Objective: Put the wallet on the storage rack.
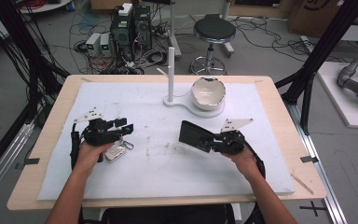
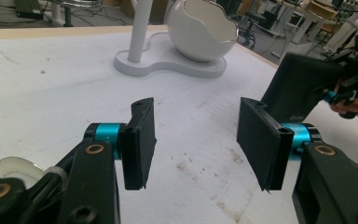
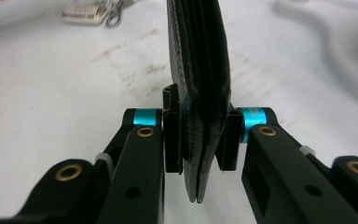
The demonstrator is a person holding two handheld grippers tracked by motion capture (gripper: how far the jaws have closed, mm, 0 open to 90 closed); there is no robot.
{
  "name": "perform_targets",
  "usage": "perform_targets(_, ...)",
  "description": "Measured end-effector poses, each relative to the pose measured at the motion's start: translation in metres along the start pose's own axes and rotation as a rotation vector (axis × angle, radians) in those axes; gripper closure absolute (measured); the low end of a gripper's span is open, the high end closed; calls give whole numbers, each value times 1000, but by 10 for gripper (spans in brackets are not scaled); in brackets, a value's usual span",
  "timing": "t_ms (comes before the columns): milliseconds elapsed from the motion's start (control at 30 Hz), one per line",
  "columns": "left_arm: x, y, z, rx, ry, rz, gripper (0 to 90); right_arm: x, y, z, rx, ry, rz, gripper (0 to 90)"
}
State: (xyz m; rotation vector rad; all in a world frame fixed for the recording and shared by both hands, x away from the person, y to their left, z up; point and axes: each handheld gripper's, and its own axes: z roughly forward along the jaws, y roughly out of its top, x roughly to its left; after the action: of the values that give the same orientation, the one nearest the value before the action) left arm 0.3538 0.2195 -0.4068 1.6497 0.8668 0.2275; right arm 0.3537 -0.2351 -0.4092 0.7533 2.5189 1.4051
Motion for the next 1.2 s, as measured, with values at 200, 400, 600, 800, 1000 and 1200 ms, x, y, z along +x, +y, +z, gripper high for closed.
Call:
perform_targets(200, 1, -1, -2, -3, 5, -9, 470, -12, 16, -19, -45, -88, -7, 771)
perform_targets(400, 2, -1, -2, -7, 9, -10, 470, -22, 42, -39, -65, -181, -48, 772)
perform_targets(600, 3, -1, -3, -11, 6, -8, 473, -38, 66, -50, -34, -258, -77, 771)
perform_targets(800, 5, -2, -2, -11, 9, -11, 473, -54, 81, -53, 7, -315, -90, 770)
perform_targets(1000, 5, -2, -2, -11, 6, -14, 474, -67, 91, -49, 54, -377, -87, 768)
perform_targets(1200, 5, -2, -1, -6, 3, -14, 473, -77, 94, -39, 90, -462, -92, 766)
